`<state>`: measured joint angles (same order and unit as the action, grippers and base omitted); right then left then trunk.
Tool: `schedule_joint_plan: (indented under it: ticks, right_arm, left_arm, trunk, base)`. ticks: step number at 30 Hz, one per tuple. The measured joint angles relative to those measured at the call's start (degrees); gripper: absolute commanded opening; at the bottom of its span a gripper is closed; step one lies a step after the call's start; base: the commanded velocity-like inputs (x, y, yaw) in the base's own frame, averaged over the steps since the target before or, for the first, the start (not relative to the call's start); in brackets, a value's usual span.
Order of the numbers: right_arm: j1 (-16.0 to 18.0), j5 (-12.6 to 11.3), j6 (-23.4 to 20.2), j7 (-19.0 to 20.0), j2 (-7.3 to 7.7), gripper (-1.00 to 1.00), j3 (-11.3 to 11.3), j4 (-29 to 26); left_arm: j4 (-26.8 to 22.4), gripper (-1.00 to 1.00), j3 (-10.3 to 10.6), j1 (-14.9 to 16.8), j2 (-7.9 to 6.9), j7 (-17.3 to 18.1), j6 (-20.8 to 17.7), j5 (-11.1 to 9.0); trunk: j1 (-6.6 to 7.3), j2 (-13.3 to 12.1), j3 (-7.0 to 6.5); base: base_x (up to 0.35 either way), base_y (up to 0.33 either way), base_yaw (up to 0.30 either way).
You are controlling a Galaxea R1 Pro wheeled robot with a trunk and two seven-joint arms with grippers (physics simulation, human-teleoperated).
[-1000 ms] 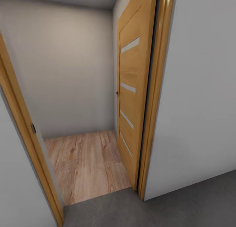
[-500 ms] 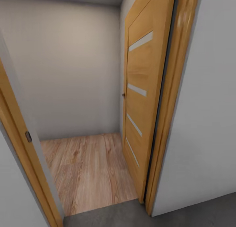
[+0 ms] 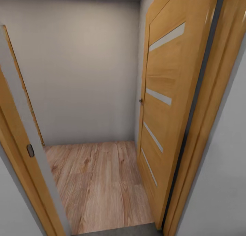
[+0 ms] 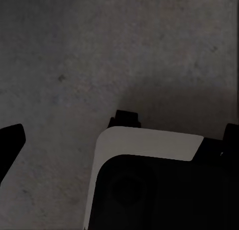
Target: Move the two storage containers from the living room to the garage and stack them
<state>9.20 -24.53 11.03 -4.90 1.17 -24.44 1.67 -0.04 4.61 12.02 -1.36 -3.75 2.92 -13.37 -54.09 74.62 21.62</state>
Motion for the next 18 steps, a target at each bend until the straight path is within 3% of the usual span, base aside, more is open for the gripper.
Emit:
schedule_joint_plan:
  ticks: [12,18]
  right_arm:
    - [0.02,-0.12,-0.02,-0.08,0.10,1.00,-0.01,0.00]
    - [0.01,0.13,0.05,-0.08,0.18,1.00,-0.07,0.01]
  left_arm:
    - [0.00,1.00,0.00,-0.01,0.18,-0.04,0.35,0.00]
    - [0.00,1.00,0.00,-0.02,0.28,0.01,0.33,-0.01]
  trunk:
    - [-0.02,0.00,0.00]
    - [-0.02,0.00,0.00]
  base:
    - [0.016,-0.003,0.001]
    - [0.000,-0.171,0.010]
